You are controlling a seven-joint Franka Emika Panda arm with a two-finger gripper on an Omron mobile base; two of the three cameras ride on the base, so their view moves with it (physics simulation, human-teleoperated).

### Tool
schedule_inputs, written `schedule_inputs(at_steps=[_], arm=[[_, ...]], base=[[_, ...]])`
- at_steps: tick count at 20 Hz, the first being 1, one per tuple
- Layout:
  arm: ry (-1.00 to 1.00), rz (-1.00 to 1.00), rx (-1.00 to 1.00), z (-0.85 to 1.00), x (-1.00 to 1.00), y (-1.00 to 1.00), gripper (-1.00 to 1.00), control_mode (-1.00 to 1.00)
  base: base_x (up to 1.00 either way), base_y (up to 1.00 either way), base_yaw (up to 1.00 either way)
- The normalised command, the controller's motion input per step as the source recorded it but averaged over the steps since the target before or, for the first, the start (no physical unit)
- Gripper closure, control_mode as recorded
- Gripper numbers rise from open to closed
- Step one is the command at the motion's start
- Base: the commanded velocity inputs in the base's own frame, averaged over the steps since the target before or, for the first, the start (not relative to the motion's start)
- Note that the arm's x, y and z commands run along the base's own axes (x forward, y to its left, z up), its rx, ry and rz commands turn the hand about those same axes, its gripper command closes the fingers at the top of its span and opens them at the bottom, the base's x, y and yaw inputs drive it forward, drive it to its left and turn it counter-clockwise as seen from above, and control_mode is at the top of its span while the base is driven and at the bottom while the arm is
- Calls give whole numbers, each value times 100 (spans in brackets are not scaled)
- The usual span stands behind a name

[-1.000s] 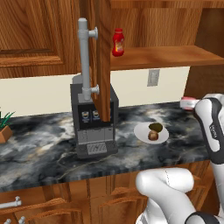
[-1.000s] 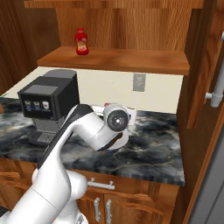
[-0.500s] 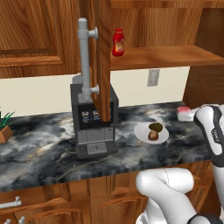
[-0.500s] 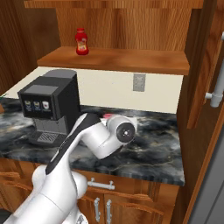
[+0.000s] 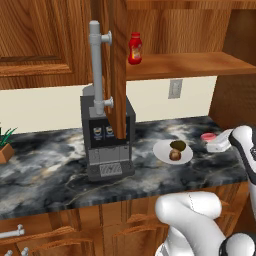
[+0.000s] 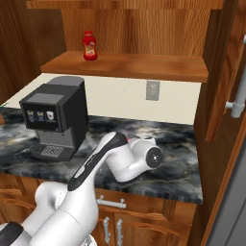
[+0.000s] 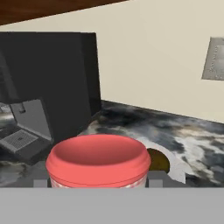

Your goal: Pick the avocado and bread from the counter and place them on the plate. Then pick the jam from the cabinet and place it next to the plate. Lastly close the cabinet door.

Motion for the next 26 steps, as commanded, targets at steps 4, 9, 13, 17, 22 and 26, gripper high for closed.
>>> schedule_inputs(at_steps=[4, 9, 13, 17, 22, 26], arm=[[0, 14, 0, -46, 8, -11, 100, -100], [0, 6, 0, -27, 5, -8, 100, -100], [0, 2, 0, -25, 5, -10, 100, -100], [0, 0, 0, -28, 4, -4, 100, -100], [0, 0, 0, -25, 0, 0, 100, -100], [0, 0, 0, -13, 0, 0, 100, -100]], base=[[0, 0, 0], [0, 0, 0], [0, 0, 0], [0, 0, 0], [0, 0, 0], [0, 0, 0]])
